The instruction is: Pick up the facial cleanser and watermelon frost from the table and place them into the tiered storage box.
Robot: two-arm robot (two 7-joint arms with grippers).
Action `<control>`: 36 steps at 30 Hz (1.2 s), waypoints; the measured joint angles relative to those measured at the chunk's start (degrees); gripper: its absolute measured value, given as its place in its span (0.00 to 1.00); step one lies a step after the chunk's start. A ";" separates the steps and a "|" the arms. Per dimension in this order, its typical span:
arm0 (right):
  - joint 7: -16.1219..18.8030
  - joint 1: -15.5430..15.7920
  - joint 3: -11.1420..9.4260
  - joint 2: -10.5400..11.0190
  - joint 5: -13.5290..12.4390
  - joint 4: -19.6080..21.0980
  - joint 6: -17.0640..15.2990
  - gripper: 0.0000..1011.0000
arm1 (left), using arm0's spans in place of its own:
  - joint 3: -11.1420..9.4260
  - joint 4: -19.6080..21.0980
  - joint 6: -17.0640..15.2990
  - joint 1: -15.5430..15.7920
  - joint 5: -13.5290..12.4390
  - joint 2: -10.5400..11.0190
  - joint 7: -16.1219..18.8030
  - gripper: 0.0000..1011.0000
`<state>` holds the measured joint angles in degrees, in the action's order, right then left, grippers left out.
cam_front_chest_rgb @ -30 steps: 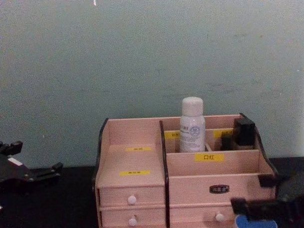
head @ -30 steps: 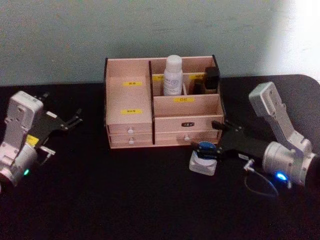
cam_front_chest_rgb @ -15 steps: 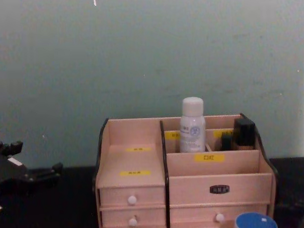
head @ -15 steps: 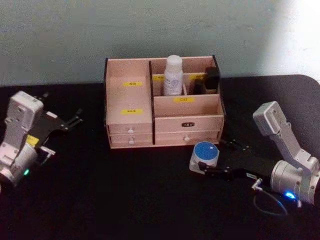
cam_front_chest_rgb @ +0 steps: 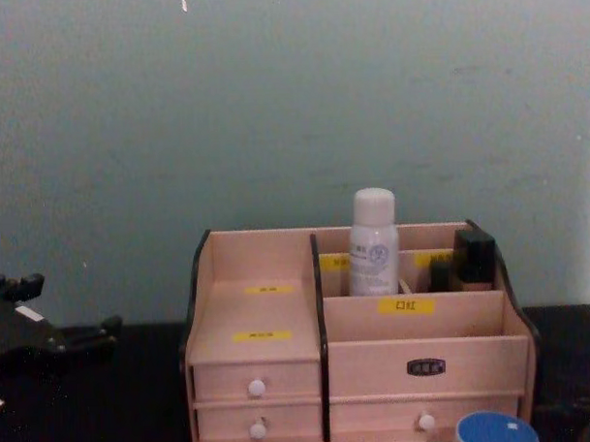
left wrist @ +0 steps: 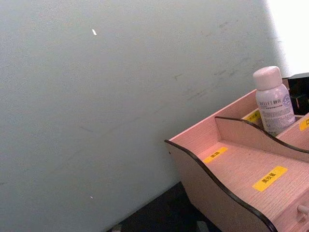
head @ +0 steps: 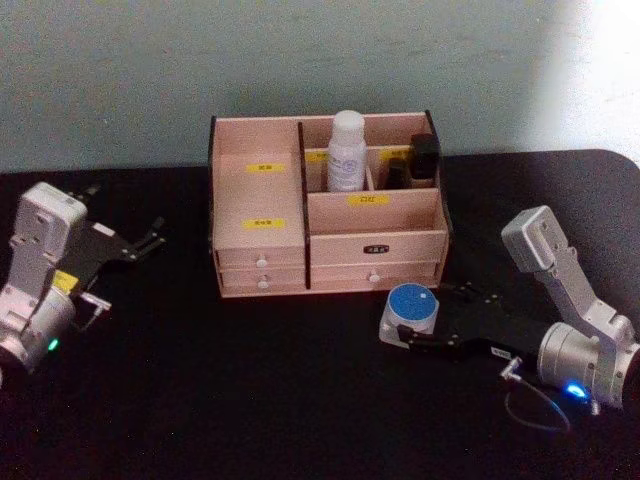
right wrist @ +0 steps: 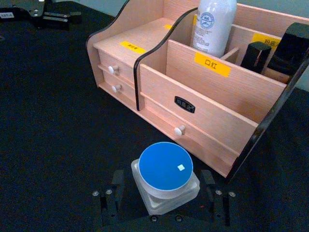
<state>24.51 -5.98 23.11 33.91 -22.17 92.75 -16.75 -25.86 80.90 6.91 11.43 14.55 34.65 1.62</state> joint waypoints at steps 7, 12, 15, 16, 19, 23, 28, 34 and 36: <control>0.50 -1.25 0.53 -0.95 0.44 -1.65 0.18 0.99 | 0.00 0.00 0.00 0.00 0.00 0.00 0.00 0.99; 0.86 -2.10 0.85 -1.53 0.62 -2.71 0.29 0.99 | 0.00 0.00 0.00 0.00 -0.01 0.00 0.00 0.99; 1.07 -2.55 1.03 -1.87 0.65 -3.29 0.35 0.99 | 0.00 0.00 0.00 0.00 0.00 0.00 0.00 0.99; 1.18 -2.77 1.13 -2.04 0.68 -3.54 0.41 0.99 | 0.00 0.00 0.00 0.00 0.00 0.00 0.00 0.99; 1.29 -3.14 1.29 -2.26 0.76 -3.91 0.46 0.99 | 0.00 0.00 0.00 0.00 0.00 0.00 0.00 0.99; 1.39 -3.55 1.53 -2.49 0.91 -4.35 0.46 0.99 | 0.00 0.00 0.00 0.00 0.00 0.00 0.00 0.99; 1.38 -3.71 1.67 -2.61 1.07 -4.58 0.32 0.99 | 0.00 0.00 0.00 0.00 0.00 0.00 0.00 0.99; 1.31 -3.75 1.74 -2.63 1.19 -4.59 0.16 0.99 | 0.00 0.00 0.00 0.00 0.00 0.00 0.00 0.99; 1.30 -3.73 1.74 -2.63 1.19 -4.59 0.16 0.99 | 0.00 0.00 0.00 0.00 0.00 0.00 0.00 0.99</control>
<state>25.81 -9.71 24.85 31.28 -20.97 88.16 -16.59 -25.86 80.90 6.91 11.43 14.55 34.65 1.62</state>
